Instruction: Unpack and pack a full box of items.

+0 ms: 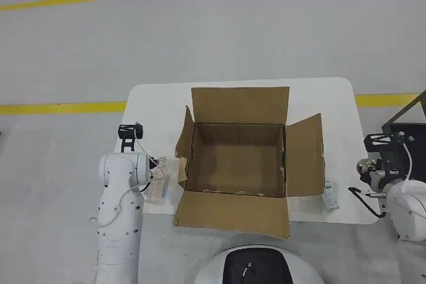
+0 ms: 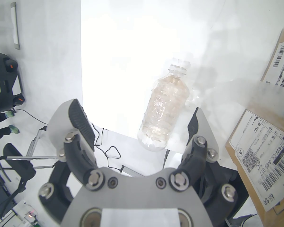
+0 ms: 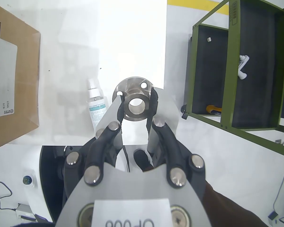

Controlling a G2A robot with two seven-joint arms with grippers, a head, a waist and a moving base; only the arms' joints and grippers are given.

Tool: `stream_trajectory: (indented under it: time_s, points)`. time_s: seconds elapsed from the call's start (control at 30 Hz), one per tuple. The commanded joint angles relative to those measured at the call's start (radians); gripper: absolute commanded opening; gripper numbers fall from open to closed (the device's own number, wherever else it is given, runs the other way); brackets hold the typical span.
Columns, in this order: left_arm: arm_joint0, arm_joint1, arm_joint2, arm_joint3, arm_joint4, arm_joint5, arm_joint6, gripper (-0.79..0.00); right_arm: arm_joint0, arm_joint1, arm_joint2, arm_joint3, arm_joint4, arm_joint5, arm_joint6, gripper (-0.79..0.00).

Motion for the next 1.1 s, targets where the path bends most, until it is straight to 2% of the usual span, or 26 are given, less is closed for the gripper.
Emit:
stream_trajectory:
  time_s: [0.0,0.17,0.27,0.53,1.07]
  points:
    - [0.000,0.000,0.000,0.000,0.000,0.000,0.000,0.000,0.000,0.000,0.000,0.000,0.000,0.000,0.000,-0.785]
    - [0.000,0.000,0.000,0.000,0.000,0.000,0.000,0.000,-0.002,0.000,-0.002,0.003,0.001,-0.001,-0.007,-0.785]
    - [0.000,0.000,0.000,0.000,0.000,0.000,0.000,0.000,-0.017,0.002,-0.021,0.048,-0.018,-0.005,-0.038,-0.785]
    - [0.000,0.000,0.000,0.000,0.000,0.000,0.000,0.000,-0.006,0.011,-0.046,0.178,-0.068,-0.038,0.010,-0.785]
    - [0.000,0.000,0.000,0.000,0.000,0.000,0.000,0.000,-0.014,0.023,-0.078,0.309,-0.081,-0.068,-0.071,-0.785]
